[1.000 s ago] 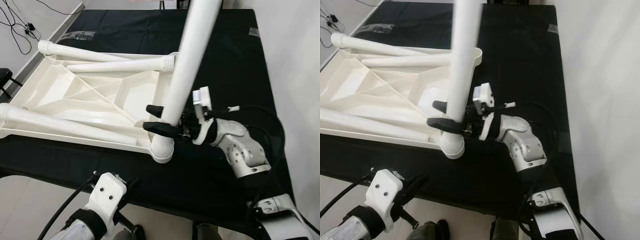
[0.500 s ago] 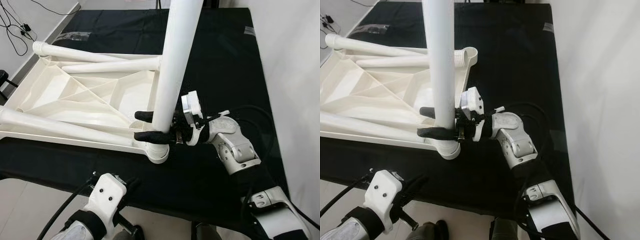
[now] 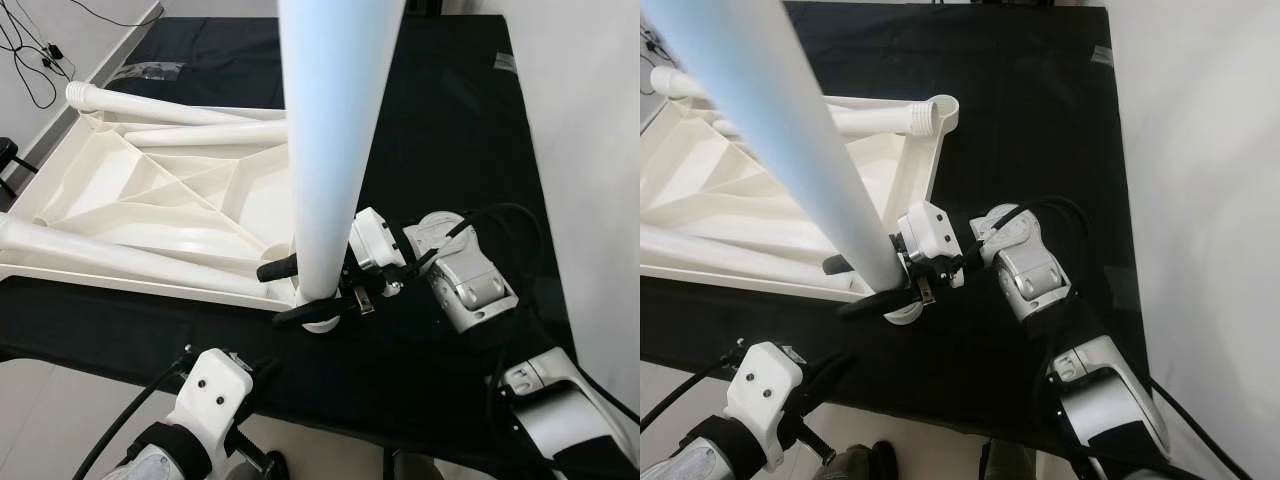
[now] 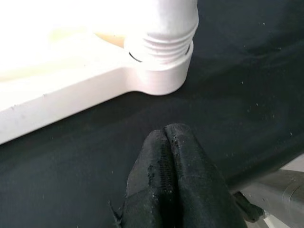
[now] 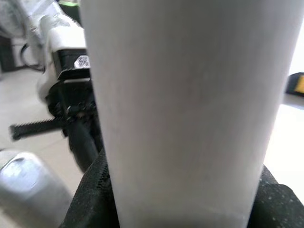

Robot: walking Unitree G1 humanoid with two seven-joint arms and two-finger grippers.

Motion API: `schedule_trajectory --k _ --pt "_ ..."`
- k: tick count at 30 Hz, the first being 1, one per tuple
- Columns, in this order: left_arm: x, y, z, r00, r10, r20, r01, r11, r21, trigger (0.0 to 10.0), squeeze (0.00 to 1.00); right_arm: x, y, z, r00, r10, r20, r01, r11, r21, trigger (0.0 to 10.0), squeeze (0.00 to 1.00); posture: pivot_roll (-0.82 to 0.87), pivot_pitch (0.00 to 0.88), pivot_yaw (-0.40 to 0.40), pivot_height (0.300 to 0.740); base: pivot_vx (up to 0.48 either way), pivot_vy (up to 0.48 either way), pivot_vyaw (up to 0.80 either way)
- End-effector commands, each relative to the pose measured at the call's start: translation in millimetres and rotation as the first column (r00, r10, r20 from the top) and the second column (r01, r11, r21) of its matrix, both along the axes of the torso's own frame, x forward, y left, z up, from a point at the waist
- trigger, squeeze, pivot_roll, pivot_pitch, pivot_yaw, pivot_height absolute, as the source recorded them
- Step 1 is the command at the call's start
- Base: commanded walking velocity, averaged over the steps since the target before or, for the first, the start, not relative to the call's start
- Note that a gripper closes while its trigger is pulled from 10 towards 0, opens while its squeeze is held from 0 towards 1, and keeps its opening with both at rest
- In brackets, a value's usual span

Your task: Building children table

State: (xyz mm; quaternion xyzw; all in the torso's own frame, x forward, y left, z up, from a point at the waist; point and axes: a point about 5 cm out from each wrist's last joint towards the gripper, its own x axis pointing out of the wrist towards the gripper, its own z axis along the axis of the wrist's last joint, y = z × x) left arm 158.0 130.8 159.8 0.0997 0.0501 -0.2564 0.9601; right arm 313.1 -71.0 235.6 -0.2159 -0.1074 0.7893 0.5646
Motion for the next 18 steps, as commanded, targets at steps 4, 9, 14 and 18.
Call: schedule_trajectory --k 4,9,14,18 --pt "-2.5 0.7 -3 1.000 -0.003 -0.028 0.004 1.000 0.022 10.0 0.00 5.5 -10.1 -37 0.987 -0.037 -0.159 0.006 0.981 -0.196 10.0 0.00 0.11 0.337 0.050 0.740 0.000 0.000 0.00" --pt "-2.1 0.1 -4 1.000 -0.001 -0.028 0.001 1.000 0.021 10.0 0.00 13.3 -4.6 -31 0.966 -0.093 -0.240 0.066 0.991 -0.116 10.0 0.00 0.11 0.334 0.045 0.740 0.000 0.000 0.00" --pt "-2.2 -0.7 -4 1.000 0.000 -0.027 0.000 1.000 0.019 10.0 0.00 15.4 -3.9 -35 0.944 -0.135 -0.300 0.117 0.990 -0.077 10.0 0.00 0.11 0.331 0.043 0.740 0.000 0.000 0.00" --pt "-2.7 -1.5 -5 1.000 0.000 -0.029 0.001 1.000 0.016 10.0 0.00 14.9 -4.4 -43 0.913 -0.181 -0.365 0.177 0.983 -0.044 10.0 0.00 0.10 0.324 0.043 0.740 0.000 0.000 0.00"
